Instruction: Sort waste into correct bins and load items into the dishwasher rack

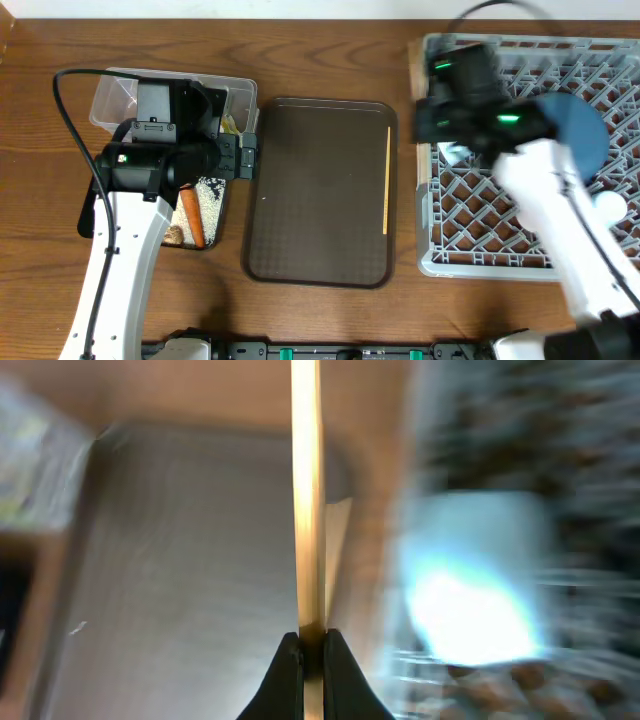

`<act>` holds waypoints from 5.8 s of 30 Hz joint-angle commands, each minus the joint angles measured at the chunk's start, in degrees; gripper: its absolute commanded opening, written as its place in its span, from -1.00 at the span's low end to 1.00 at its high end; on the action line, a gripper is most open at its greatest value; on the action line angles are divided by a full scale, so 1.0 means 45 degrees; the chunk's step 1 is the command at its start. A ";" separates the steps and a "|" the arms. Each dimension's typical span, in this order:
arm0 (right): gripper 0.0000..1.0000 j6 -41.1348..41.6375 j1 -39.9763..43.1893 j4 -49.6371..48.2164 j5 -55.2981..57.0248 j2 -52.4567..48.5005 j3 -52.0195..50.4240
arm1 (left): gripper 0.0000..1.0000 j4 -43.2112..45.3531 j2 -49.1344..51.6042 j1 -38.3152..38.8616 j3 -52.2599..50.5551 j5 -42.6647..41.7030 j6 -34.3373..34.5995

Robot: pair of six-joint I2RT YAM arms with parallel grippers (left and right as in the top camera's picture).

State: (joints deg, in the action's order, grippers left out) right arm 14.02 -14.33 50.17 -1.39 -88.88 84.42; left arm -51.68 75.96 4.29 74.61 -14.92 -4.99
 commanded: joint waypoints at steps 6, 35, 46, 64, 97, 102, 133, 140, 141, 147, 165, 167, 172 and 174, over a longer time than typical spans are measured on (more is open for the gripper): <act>-0.98 -0.2497 0.3968 0.0335 0.0831 -0.0884 -0.0306 | 0.96 -0.0039 -0.0083 -0.0019 0.0136 -0.0107 -0.0267; -0.14 0.0928 -0.2229 0.0044 0.0015 -0.1865 -0.0034 | 0.96 -0.0039 -0.0083 -0.0019 0.0136 -0.0112 -0.0267; -0.23 0.3891 -0.3881 -0.0262 0.1302 -0.5425 -0.0034 | 0.96 -0.0039 -0.0078 -0.0019 0.0136 -0.0112 -0.0267; -0.24 0.4595 -0.3711 0.0199 0.2705 -0.6946 -0.0039 | 0.95 -0.0039 -0.0083 -0.0019 0.0136 -0.0107 -0.0267; -0.98 0.0486 -0.2691 -0.0816 -0.1180 -0.6188 -0.0272 | 0.96 -0.0039 -0.0083 -0.0019 0.0136 -0.0107 -0.0267; -0.98 0.0199 -0.1846 -0.0481 -0.1224 -0.4235 0.0053 | 0.96 -0.0039 -0.0078 -0.0019 0.0136 -0.0112 -0.0267; 0.01 -0.2662 0.4498 -0.0277 0.0369 -0.2744 0.0151 | 0.96 -0.0039 -0.0078 -0.0019 0.0136 -0.0107 -0.0267; 0.17 -0.2652 0.4342 0.0248 -0.2307 -0.0670 0.0466 | 0.96 -0.0039 -0.0083 -0.0019 0.0136 -0.0112 -0.0267; 0.20 -0.2628 0.4303 0.0330 -0.2759 -0.0267 0.0466 | 0.96 -0.0039 -0.0078 -0.0019 0.0136 -0.0112 -0.0267; 0.89 -0.2414 0.3410 0.1127 -0.5595 0.2030 0.0466 | 0.95 -0.0039 -0.0078 -0.0019 0.0136 -0.0107 -0.0267; 0.98 -0.2540 0.1117 0.3079 -0.3900 0.6178 0.0466 | 0.96 -0.0039 -0.0078 -0.0019 0.0136 -0.0107 -0.0267; 0.98 -0.3215 0.1117 0.3021 -0.3871 0.6810 0.0466 | 0.96 -0.0039 -0.0078 -0.0019 0.0136 -0.0112 -0.0267; 0.98 -0.4818 0.1083 0.2900 -0.2900 0.8374 0.0291 | 0.95 -0.0039 -0.0078 -0.0019 0.0136 -0.0112 -0.0267; 0.99 -0.5357 0.1093 0.2715 -0.2351 0.8966 -0.0039 | 0.95 -0.0039 -0.0083 -0.0019 0.0136 -0.0107 -0.0267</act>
State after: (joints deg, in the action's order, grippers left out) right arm -4.23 -9.02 62.74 -16.82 -50.70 85.62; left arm -51.68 75.96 4.29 74.61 -14.90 -4.99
